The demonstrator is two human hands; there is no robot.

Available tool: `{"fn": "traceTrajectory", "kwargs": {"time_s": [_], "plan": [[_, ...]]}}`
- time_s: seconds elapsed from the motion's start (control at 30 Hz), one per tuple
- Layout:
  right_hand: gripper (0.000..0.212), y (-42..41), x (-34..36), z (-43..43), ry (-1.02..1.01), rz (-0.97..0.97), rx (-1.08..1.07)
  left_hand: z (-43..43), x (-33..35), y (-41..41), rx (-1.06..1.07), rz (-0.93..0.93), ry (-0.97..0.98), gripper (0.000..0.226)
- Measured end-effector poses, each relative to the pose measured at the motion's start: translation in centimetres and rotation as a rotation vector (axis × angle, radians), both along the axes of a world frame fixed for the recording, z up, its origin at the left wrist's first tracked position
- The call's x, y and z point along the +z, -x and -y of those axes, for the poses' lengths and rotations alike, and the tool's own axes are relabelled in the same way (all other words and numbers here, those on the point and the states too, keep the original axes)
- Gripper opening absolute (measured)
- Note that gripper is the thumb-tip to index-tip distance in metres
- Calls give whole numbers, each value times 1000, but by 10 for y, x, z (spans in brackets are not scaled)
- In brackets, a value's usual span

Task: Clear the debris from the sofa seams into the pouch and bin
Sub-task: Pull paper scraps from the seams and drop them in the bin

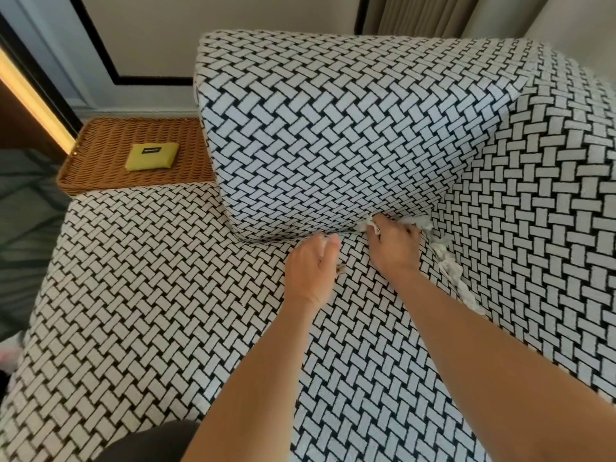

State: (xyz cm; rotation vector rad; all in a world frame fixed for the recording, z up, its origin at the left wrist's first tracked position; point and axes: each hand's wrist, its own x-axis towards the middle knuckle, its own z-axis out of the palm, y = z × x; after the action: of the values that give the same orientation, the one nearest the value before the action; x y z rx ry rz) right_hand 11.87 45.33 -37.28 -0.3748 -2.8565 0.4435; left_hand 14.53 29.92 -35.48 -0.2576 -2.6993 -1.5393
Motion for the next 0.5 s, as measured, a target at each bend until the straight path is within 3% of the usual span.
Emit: {"fn": "traceTrajectory", "kwargs": {"time_s": [0.13,0.33,0.5], "plan": [[22,-10,7,7,40,15,45,5,7,-3,37,164,-102,56],[15,-32,7,28,100,-49,41,30,2,-34,-24,309,-159,34],[15,-66,12,51,181,-3,81,51,13,-50,38,407,-175,32]]}}
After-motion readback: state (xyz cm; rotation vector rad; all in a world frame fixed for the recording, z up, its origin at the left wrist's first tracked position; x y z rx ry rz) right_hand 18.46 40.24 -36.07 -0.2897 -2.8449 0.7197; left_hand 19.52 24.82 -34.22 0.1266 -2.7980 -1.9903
